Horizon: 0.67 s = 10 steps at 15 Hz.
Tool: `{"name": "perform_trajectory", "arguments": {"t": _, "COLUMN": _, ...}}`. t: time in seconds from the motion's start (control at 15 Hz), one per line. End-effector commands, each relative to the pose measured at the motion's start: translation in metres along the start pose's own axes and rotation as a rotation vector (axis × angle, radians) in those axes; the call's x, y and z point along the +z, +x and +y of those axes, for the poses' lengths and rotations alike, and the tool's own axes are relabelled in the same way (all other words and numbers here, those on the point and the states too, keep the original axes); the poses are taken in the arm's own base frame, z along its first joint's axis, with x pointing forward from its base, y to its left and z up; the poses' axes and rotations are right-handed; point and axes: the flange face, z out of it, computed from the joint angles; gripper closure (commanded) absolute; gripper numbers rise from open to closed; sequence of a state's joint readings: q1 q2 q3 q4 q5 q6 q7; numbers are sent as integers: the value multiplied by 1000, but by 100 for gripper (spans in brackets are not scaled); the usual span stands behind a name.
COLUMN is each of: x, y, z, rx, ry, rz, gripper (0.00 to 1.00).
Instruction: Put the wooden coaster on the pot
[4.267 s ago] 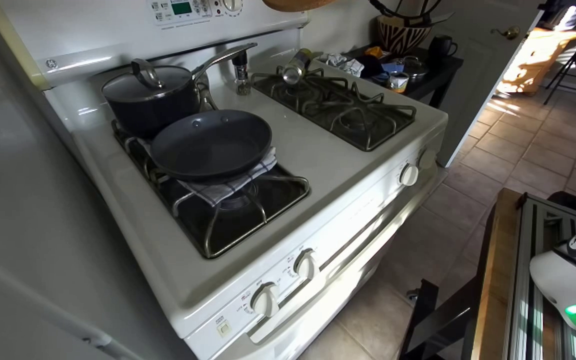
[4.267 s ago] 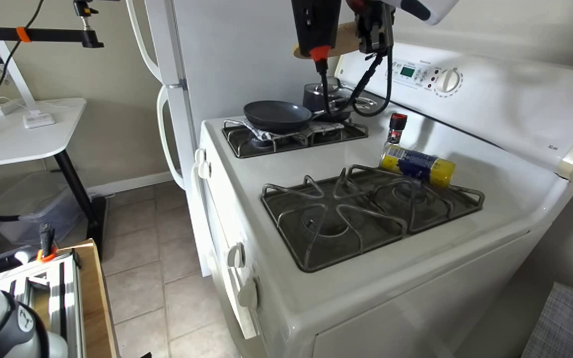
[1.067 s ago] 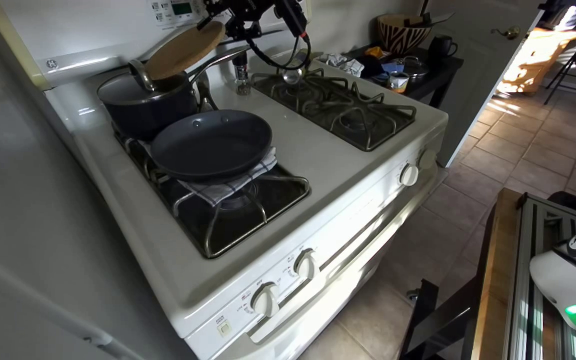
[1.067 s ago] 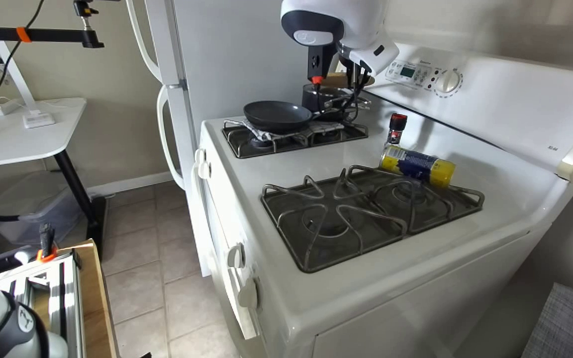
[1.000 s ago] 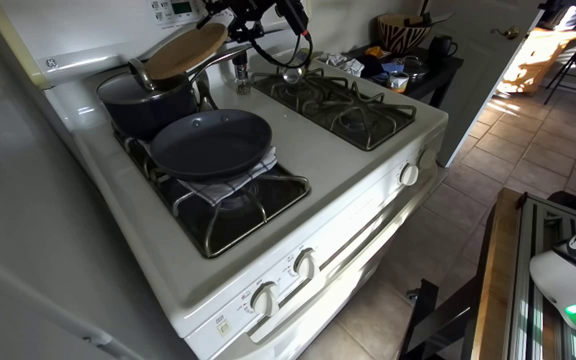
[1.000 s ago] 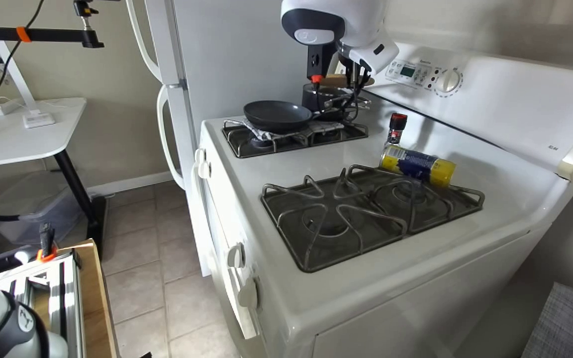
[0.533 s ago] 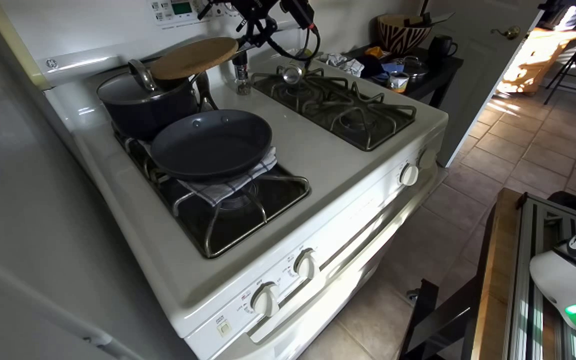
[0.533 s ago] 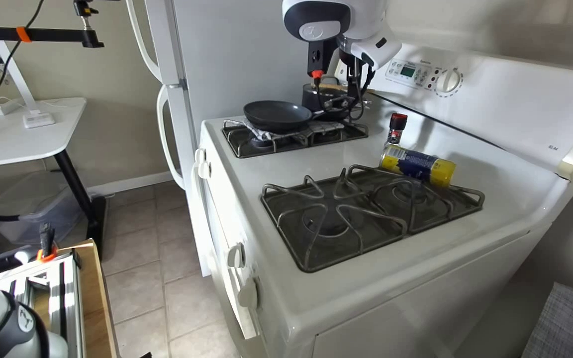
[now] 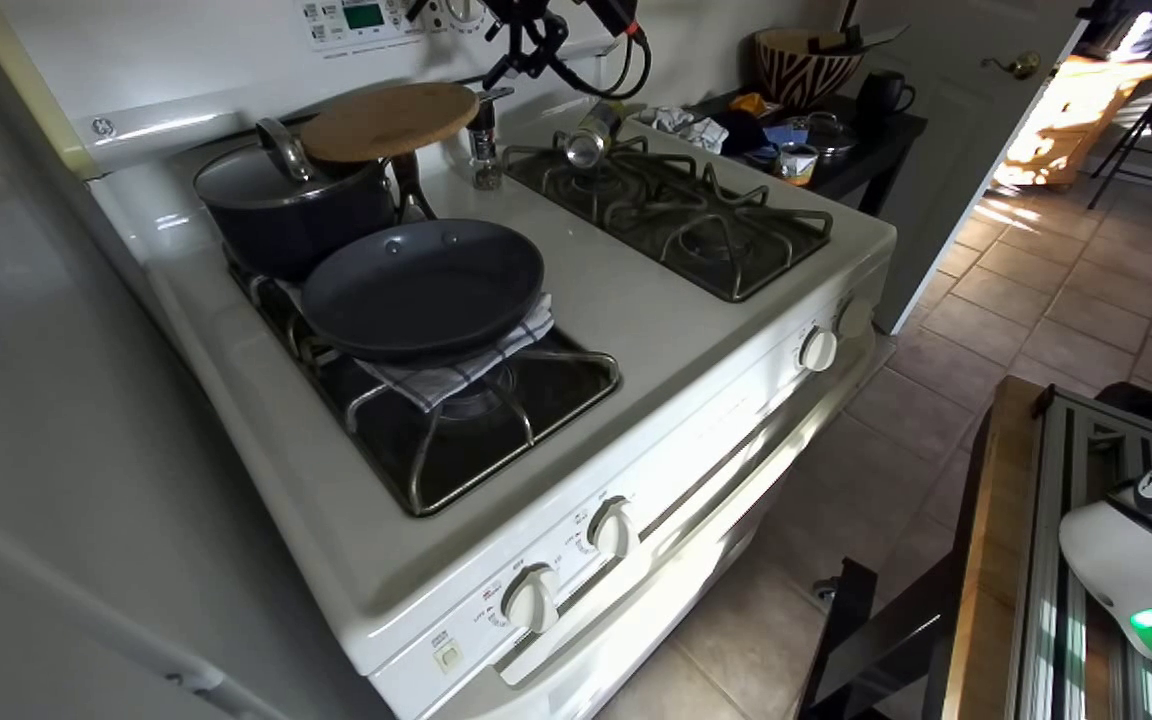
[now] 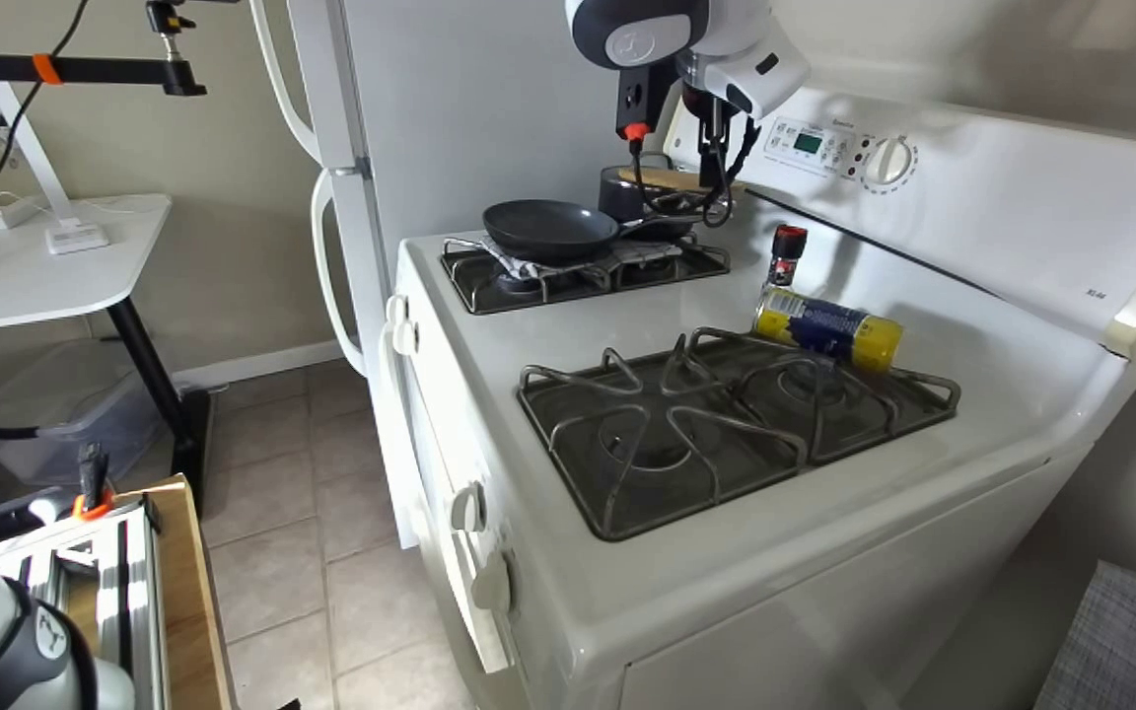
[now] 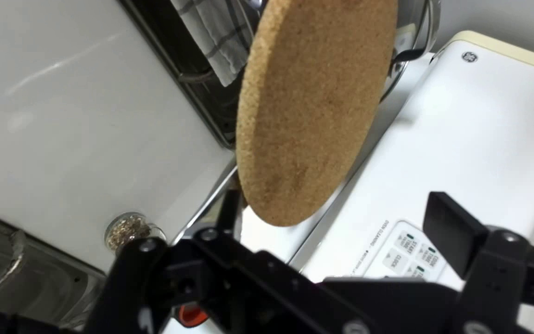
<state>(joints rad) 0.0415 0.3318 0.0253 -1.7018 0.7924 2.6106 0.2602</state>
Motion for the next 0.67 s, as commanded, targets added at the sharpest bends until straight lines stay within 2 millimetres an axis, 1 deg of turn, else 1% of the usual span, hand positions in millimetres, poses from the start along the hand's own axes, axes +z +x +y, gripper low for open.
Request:
{"name": "perform_trajectory", "arguments": {"t": 0.0, "x": -20, "y": 6, "z": -4, "rx": 30, "ry": -16, "rz": 39, "gripper": 0}}
{"name": "perform_trajectory", "arguments": {"t": 0.2, "x": -43, "y": 10, "z": -7, "rx": 38, "ry": -11, "rz": 49, "gripper": 0}}
{"name": "perform_trajectory", "arguments": {"t": 0.27, "x": -58, "y": 10, "z": -5, "rx": 18, "ry": -17, "rz": 27, "gripper": 0}}
{"name": "perform_trajectory", "arguments": {"t": 0.4, "x": -93, "y": 5, "z": 5, "rx": -43, "ry": -59, "rz": 1, "gripper": 0}}
{"name": "perform_trajectory", "arguments": {"t": 0.6, "x": -145, "y": -10, "z": 26, "rx": -191, "ry": -129, "rz": -36, "gripper": 0}}
